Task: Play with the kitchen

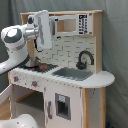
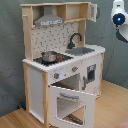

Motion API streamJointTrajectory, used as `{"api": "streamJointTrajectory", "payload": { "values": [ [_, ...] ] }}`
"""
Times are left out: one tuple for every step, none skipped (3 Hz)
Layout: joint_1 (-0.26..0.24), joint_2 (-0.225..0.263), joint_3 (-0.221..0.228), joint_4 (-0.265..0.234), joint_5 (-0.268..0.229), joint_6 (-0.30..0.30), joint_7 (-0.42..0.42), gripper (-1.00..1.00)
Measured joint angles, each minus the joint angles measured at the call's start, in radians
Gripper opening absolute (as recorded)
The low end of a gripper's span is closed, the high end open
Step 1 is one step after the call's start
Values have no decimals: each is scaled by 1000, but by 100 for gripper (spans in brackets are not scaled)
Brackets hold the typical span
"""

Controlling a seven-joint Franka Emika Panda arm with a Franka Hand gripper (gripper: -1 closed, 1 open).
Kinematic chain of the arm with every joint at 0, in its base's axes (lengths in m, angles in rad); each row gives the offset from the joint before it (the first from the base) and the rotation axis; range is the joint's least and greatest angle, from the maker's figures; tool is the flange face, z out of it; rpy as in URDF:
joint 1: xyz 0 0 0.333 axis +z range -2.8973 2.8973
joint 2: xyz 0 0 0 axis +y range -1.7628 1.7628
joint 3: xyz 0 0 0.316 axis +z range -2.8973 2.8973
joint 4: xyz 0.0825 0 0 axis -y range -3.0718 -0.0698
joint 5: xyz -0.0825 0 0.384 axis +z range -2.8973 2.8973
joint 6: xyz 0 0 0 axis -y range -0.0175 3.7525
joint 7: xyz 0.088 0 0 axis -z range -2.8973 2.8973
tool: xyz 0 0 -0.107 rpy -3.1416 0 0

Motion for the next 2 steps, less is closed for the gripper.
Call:
{"api": "streamJointTrajectory", "payload": {
  "values": [
    [-47, 21, 3, 18, 4, 91, 5, 100],
    [-48, 60, 22, 34, 4, 136, 23, 100]
  ]
}}
